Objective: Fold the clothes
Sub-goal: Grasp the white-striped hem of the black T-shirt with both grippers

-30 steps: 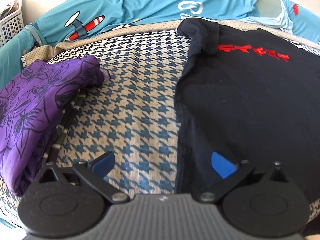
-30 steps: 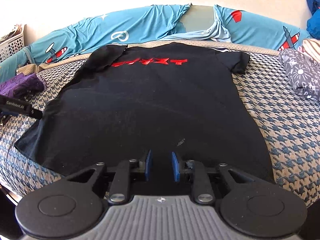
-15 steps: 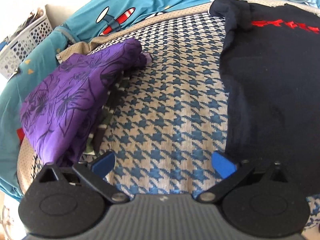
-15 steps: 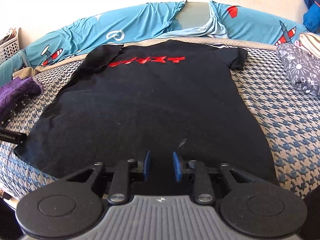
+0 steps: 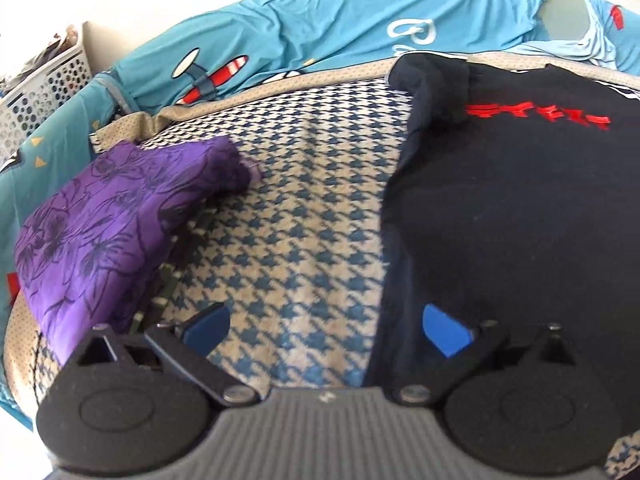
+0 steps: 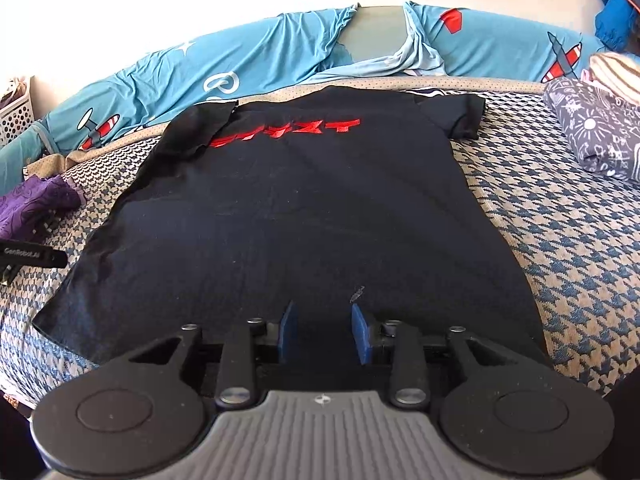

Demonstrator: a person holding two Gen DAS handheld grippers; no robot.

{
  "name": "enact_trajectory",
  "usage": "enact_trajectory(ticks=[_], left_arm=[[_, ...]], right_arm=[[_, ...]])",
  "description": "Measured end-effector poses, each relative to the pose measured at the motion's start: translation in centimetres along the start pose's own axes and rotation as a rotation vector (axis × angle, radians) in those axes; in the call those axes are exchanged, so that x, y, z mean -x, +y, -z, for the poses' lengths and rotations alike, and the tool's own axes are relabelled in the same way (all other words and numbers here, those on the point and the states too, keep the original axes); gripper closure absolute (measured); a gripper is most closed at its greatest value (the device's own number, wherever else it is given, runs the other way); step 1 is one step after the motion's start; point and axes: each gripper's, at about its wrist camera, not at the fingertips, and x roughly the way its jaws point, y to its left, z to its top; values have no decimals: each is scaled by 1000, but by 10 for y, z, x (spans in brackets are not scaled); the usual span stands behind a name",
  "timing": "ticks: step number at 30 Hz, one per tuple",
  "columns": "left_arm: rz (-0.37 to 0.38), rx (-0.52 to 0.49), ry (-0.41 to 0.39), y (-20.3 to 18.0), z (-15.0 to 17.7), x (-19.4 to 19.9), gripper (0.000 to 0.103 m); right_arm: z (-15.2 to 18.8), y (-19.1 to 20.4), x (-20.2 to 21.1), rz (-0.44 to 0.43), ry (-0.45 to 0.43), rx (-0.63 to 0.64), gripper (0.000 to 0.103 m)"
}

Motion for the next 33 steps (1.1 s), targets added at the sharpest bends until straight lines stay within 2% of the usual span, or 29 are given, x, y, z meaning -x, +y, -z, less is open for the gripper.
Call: enact_trajectory(ticks=[5,9,16,25,27,33], left_arm=[[47,5,-1,-15,-8,-1,0],[52,-7,-8,-25,-17,-4,0],[92,-16,-28,-41,-37,-8,0],[115,-23,-53,-57,-69,-27,0],[110,-23,-51,-61,-76,-34,0],[116,18,-22,-67,-98,-58,0]], right_arm=[[-9,-2,0,-9,-9,-5,71],[-23,-11,-5,-32,-2,-41,71],[-60,-30,-18,-17,-23,-23,70],[-102,-69,-48,-20,-21,-100,68],[-113,-79,-55,-10,-32,-121,63],[-147,-106,-81,40,-59,-161,63]])
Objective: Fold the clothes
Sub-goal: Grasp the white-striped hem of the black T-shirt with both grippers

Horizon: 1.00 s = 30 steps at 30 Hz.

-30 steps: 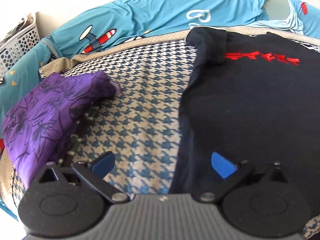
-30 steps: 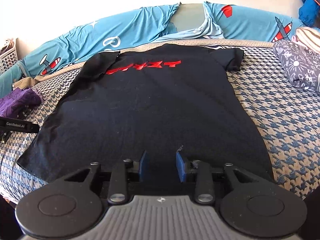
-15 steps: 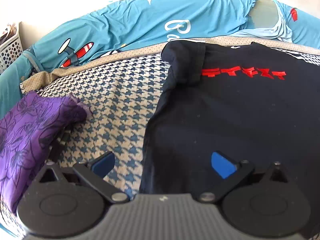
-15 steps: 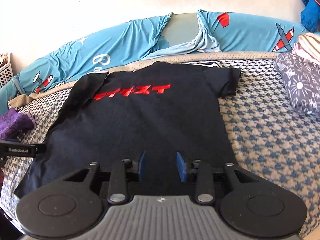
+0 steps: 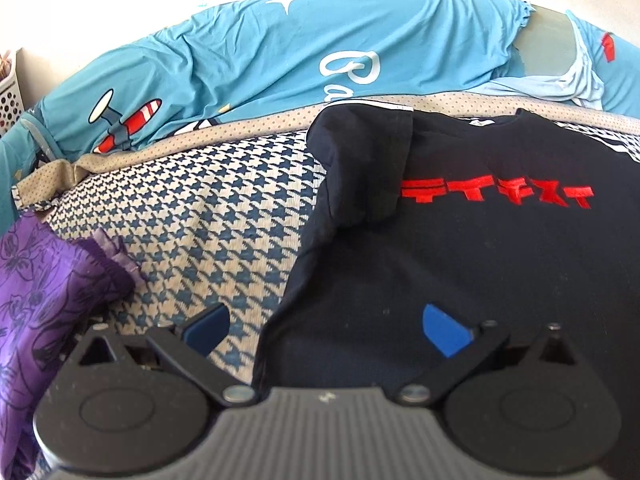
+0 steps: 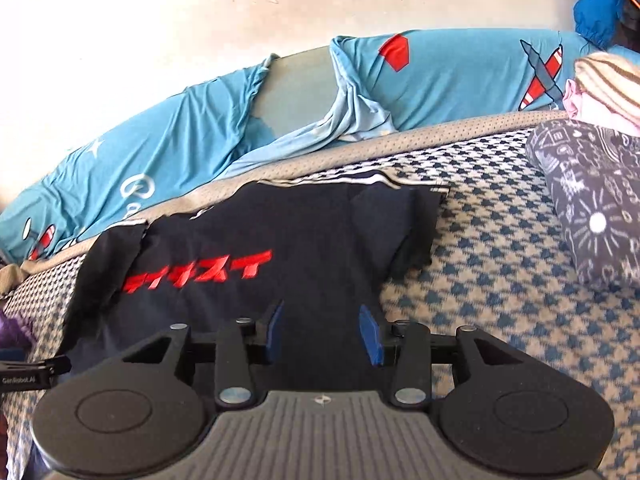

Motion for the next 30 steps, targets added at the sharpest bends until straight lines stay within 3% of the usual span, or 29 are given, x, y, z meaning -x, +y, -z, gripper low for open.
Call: enact_trajectory(ticks=[6,11,16,30], left_arm=[[23,38,10,-2,-16,-16,0],[23,21,-24,-9,-24,-23,0],[59,50,-2,-12,-28,-29,0],[89,85,22,-12,-28,-42,0]], right_arm=[[-21,-27,-30,62,-9,-56,61],[-32,-69,-52,75,-18,-228,55],[-40,-90,-72,72,-42,-342,54],[-46,-64,-123,85,-53,-241,51]])
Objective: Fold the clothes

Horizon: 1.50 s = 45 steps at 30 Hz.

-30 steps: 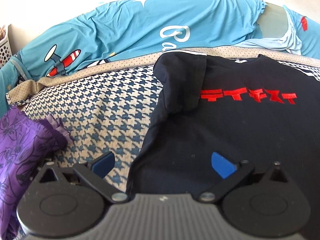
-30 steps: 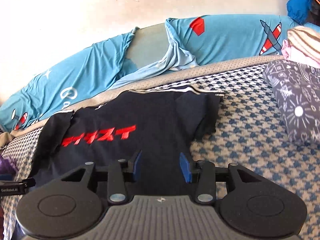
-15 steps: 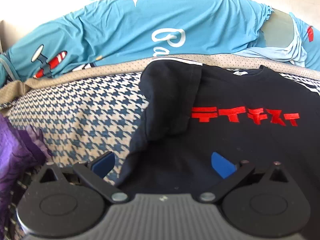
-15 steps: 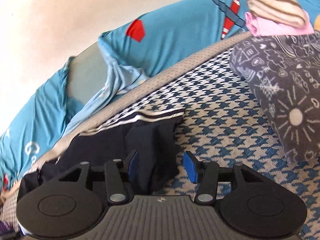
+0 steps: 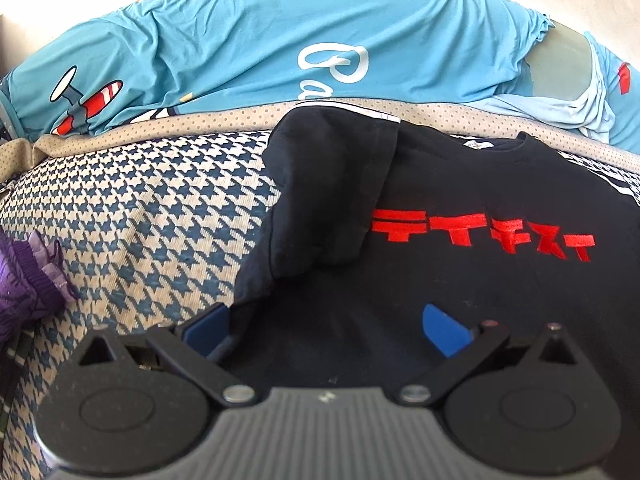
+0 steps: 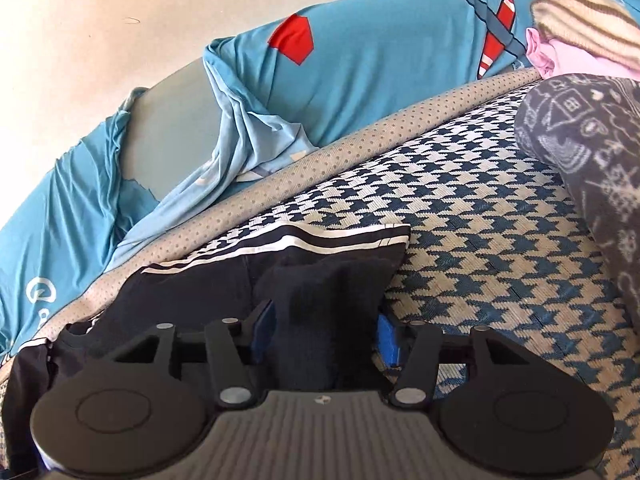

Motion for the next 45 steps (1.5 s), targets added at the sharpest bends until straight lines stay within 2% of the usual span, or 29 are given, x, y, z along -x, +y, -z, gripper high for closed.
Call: enact_trajectory(ticks=[4,7,9,12,14,21,23,25,28,30,32,37,41,45], left_arm=[[0,13,24,2,0,-8,0],[-10,8,28,2,0,-12,0],[-14,15,38,3,0,-16,0],[-19,17,40,3,-2,-19,0],[-24,21,37,4,-2,-21,0],[-45,88,31,16,-9,-27,0],[-54,101,32,20,-10,-28,0],[-79,111,35,24,-12,-30,0],[-111,152,43,35,-14,-33,0],[-105,192,49,44,-16,-33,0],[-114,214,42,50,-17,-32,0],[-96,236,19,54,-18,-28,0],[-76,210,-29,47,-19,-22,0],[-61,158,-77,36,-22,-19,0]], right_arm=[[0,10,-6,-15,-8,13,54],[4,20,-10,18,-19,71,71],[6,23,-11,21,-21,94,87],[7,28,-12,37,-28,128,96],[8,34,-9,70,-50,159,98],[1,38,8,162,-146,183,99],[1,35,5,172,-142,201,99],[2,29,-4,174,-98,201,98],[0,20,-9,192,-54,140,92],[-5,16,-3,206,-63,101,76],[-9,15,6,224,-95,87,70],[-13,18,24,220,-137,57,69],[-11,30,36,234,-158,48,65],[-2,45,50,188,-159,37,62]])
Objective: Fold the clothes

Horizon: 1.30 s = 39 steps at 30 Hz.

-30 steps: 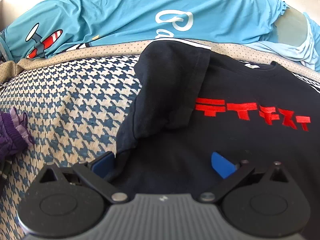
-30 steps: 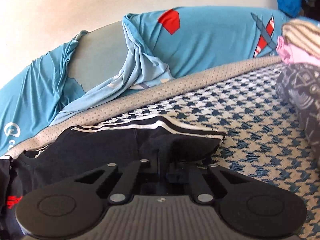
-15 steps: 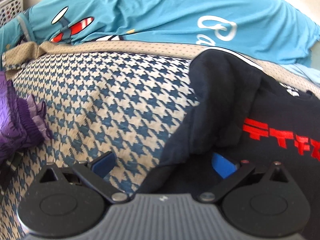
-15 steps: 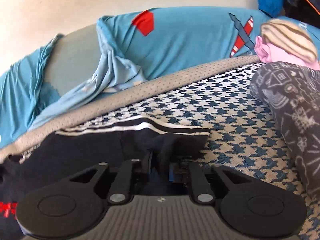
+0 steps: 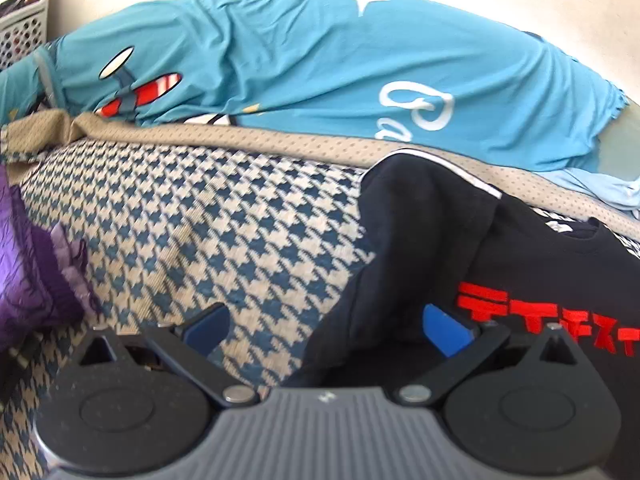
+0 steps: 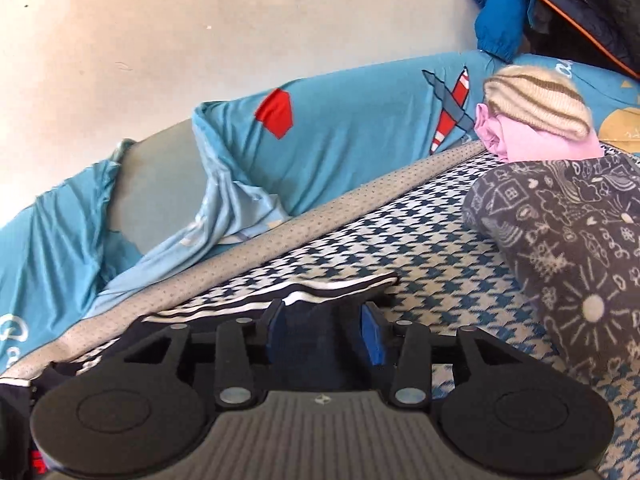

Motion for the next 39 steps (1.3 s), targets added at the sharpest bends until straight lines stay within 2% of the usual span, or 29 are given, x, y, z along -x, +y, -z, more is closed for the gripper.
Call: enact_trajectory(ticks=[6,8,11,15,21,27,31,34,39], left_arm=[[-20,-30,-39,-9,-7,-10,0],[0,-23,-43,-9,-11,-14,0],[29,-5,-43,-8,-15,-20,0],[8,-14,-42,-11,-13,-31,0],[-13,-2,-48,-8,-12,-41,1],[-11,16,-48,-3,-13,-44,16],[-32,28,-88,1,-15,-38,27],[-49,84,-104,13,-18,-34,27],[-118,237,-96,47,-24,-32,24]], right_arm=[[30,25,28,-151,76,0,62],[41,35,33,-204,113,20,62],[55,54,34,-258,159,75,61],[69,68,28,-306,210,123,60],[86,75,14,-330,323,132,59],[95,85,11,-340,335,172,59],[96,90,7,-339,337,194,59],[96,92,6,-339,335,212,59],[96,94,6,-341,331,236,59]])
